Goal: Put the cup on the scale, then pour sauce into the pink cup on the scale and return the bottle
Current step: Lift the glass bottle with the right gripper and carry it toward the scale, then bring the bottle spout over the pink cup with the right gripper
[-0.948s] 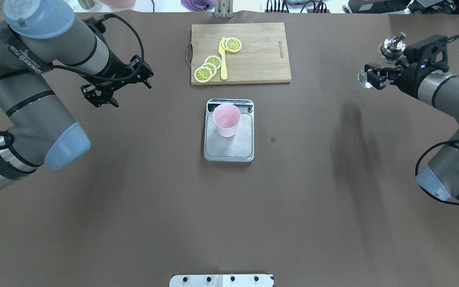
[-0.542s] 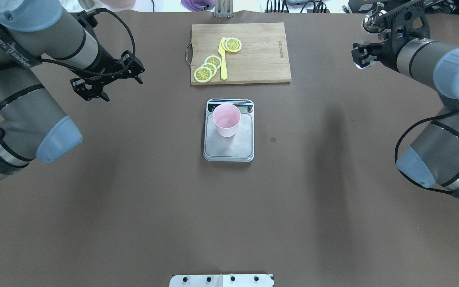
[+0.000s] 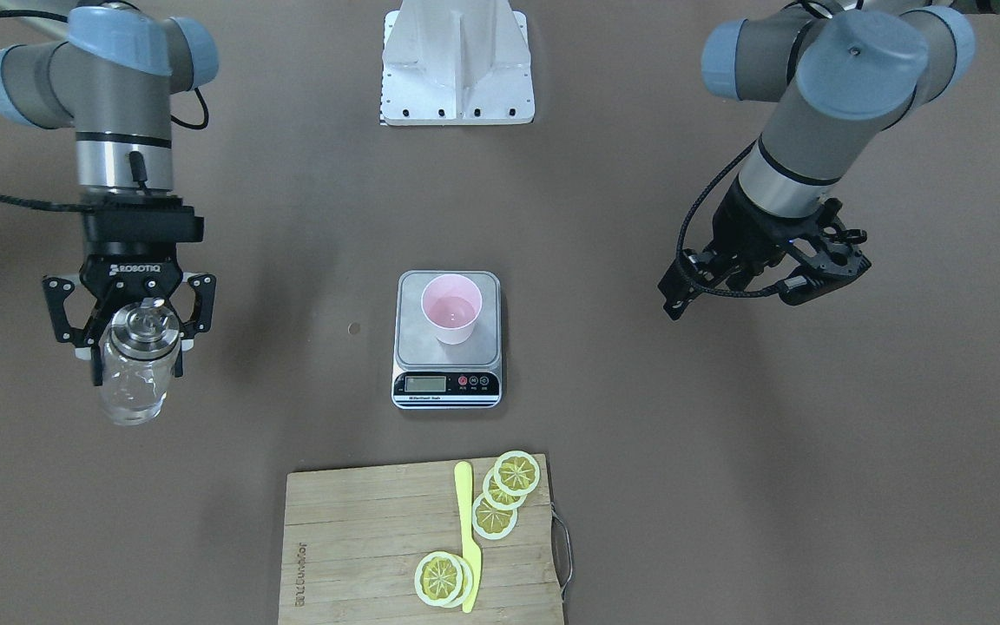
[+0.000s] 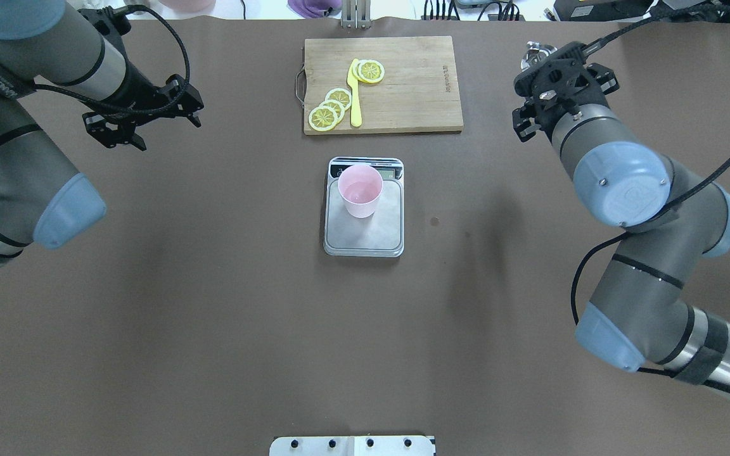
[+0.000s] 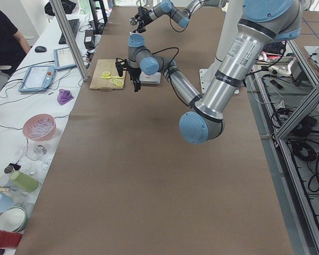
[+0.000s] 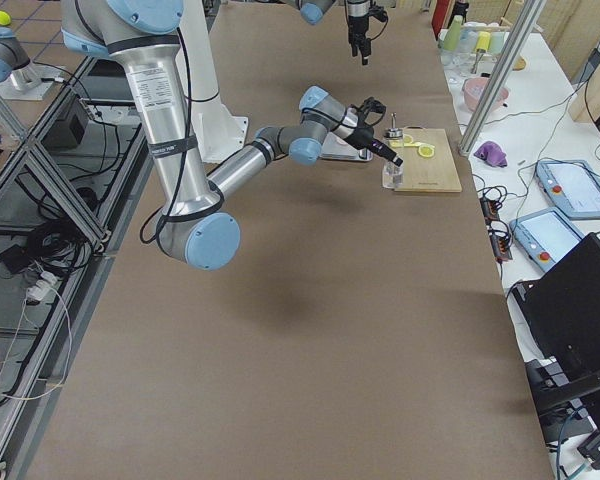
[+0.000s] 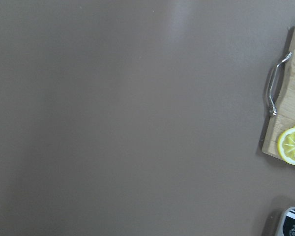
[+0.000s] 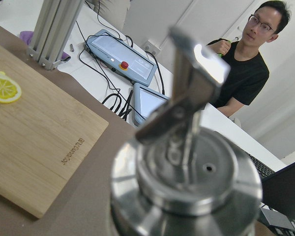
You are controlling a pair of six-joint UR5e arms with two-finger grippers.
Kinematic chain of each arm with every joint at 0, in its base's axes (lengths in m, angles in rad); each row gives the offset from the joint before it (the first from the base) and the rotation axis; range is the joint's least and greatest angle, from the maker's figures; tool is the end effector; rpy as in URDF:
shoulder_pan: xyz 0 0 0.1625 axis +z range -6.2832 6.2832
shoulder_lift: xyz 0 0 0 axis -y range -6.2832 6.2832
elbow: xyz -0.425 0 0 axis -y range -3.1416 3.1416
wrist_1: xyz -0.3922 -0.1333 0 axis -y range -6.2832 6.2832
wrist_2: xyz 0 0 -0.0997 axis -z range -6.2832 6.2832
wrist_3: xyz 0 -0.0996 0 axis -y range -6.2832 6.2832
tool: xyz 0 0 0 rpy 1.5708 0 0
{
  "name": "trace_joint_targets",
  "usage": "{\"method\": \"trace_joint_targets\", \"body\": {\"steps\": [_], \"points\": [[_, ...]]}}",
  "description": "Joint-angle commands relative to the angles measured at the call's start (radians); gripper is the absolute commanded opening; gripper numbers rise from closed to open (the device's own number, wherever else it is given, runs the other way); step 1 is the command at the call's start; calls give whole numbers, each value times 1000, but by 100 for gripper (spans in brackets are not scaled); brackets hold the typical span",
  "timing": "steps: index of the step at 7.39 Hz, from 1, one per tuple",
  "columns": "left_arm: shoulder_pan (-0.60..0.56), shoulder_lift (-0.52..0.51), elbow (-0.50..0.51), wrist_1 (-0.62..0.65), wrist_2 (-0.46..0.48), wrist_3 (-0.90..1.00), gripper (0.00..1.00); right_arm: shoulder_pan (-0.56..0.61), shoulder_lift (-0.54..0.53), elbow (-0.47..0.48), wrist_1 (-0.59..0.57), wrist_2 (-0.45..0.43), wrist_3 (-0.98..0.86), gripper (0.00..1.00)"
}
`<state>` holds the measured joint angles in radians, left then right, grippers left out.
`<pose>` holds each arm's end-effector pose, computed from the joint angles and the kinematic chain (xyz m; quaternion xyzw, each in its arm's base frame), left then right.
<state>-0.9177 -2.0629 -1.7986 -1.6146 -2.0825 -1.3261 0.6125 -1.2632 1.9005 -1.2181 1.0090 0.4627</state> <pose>0.3143 -0.5499 0.2723 0.0016 0.4303 -0.2074 0.8786 -0.3585 -0.4796 0.2971 0.5051 -0.1128 -0.0797 0.8520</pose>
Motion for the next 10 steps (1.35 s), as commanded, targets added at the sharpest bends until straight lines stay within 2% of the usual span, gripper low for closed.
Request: {"method": "trace_joint_targets", "body": {"steps": [1, 3, 6, 7, 8, 10], "points": [[-30, 44, -1, -2, -2, 66, 99, -143, 2, 29, -110, -215, -1, 0], [-50, 76, 2, -4, -2, 103, 99, -207, 11, 28, -188, -323, -3, 0], [-67, 105, 7, -4, -2, 149, 99, -259, 102, 18, -481, -436, -3, 0], [-70, 113, 11, -7, -2, 151, 99, -269, 119, 3, -518, -443, -3, 0], [-72, 113, 12, -13, -1, 150, 99, -283, 140, -29, -558, -489, -1, 0], [-72, 115, 21, -13, -1, 151, 99, -298, 139, -67, -564, -530, -1, 0]]}}
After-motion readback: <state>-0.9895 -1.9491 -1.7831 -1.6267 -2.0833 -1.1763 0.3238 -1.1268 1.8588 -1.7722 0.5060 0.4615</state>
